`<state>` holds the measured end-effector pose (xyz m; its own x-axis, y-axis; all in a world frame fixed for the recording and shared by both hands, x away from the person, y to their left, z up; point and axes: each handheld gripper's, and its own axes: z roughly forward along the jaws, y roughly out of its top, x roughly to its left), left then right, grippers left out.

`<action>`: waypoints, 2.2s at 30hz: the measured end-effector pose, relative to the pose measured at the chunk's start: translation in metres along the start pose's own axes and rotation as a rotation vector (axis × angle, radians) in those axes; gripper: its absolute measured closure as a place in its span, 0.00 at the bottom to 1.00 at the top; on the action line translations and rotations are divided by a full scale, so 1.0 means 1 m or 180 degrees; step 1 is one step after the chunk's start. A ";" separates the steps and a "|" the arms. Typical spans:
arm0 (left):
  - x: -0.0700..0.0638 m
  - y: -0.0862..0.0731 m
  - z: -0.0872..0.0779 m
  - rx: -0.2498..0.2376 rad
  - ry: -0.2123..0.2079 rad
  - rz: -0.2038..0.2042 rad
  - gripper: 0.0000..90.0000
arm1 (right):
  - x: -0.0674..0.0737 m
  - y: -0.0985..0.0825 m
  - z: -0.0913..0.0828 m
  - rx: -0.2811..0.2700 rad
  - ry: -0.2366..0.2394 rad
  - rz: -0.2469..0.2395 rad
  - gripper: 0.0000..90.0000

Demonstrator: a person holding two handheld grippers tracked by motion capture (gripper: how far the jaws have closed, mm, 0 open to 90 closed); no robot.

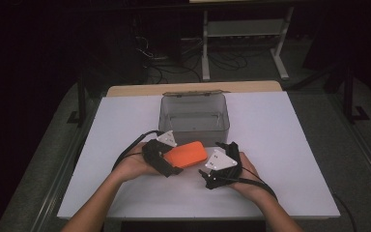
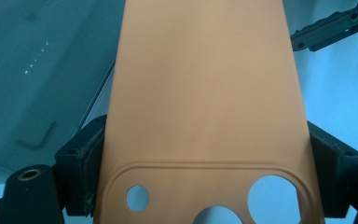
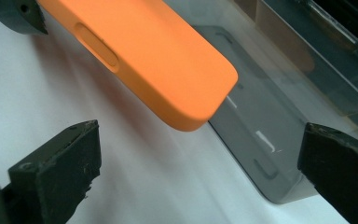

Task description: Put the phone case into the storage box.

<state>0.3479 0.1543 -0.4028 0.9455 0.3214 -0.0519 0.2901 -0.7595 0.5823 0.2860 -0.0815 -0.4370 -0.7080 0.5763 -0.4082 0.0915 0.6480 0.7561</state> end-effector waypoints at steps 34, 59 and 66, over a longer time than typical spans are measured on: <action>-0.001 0.001 0.000 0.0014 -0.0007 0.0008 0.17 | 0.014 0.004 0.000 0.0003 -0.0337 -0.0713 0.00; -0.002 0.001 0.001 0.0031 0.0000 0.0023 0.17 | 0.024 0.010 0.000 -0.0063 -0.0592 -0.1241 0.00; -0.002 0.002 0.001 0.0054 -0.0003 0.0038 0.17 | 0.028 0.012 0.000 -0.0094 -0.0647 -0.1369 0.00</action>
<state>0.3463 0.1515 -0.4028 0.9491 0.3118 -0.0458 0.2813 -0.7726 0.5691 0.2679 -0.0577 -0.4395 -0.5255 0.3467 -0.7770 -0.2018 0.8364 0.5097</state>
